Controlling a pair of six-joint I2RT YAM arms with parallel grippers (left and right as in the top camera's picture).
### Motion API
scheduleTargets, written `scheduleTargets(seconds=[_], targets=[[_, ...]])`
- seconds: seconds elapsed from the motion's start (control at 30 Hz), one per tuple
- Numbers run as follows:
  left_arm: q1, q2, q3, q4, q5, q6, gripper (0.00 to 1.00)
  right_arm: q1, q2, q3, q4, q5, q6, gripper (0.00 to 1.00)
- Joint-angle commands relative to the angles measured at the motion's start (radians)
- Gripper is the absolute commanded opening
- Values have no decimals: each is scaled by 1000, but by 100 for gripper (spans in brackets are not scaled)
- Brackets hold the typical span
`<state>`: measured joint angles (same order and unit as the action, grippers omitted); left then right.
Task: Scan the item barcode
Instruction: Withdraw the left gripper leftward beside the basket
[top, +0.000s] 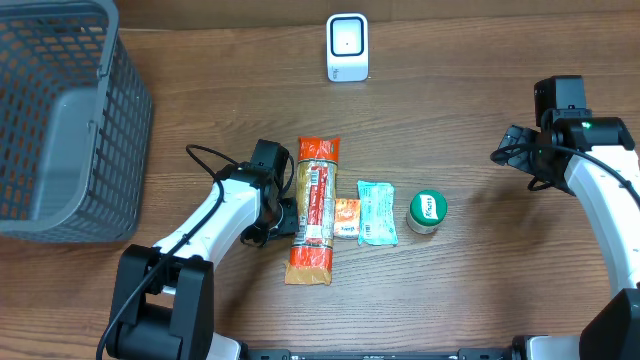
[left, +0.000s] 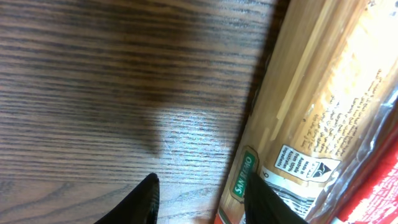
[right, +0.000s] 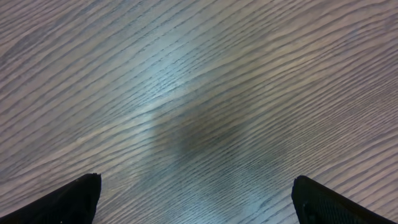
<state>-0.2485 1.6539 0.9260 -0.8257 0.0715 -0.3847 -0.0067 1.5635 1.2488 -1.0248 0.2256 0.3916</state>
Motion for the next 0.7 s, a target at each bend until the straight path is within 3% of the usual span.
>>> scheduleTargets(seconds=[0.0, 0.2, 0.3, 0.5, 0.6, 0.67], targets=[[11, 1, 46, -41, -43, 26, 37, -4, -3, 16, 2, 13, -3, 100], [78, -19, 237, -189, -274, 27, 49, -4, -3, 16, 2, 13, -3, 100], [123, -19, 305, -199, -302, 58, 50, -4, -3, 16, 2, 13, -3, 100], [204, -18, 326, -163, -308, 66, 90, -4, -3, 16, 2, 13, -3, 100], [229, -18, 326, -161, -319, 67, 99, -4, -3, 16, 2, 13, -3, 100], [241, -18, 326, -163, -318, 67, 100, -4, -3, 16, 2, 13, -3, 100]])
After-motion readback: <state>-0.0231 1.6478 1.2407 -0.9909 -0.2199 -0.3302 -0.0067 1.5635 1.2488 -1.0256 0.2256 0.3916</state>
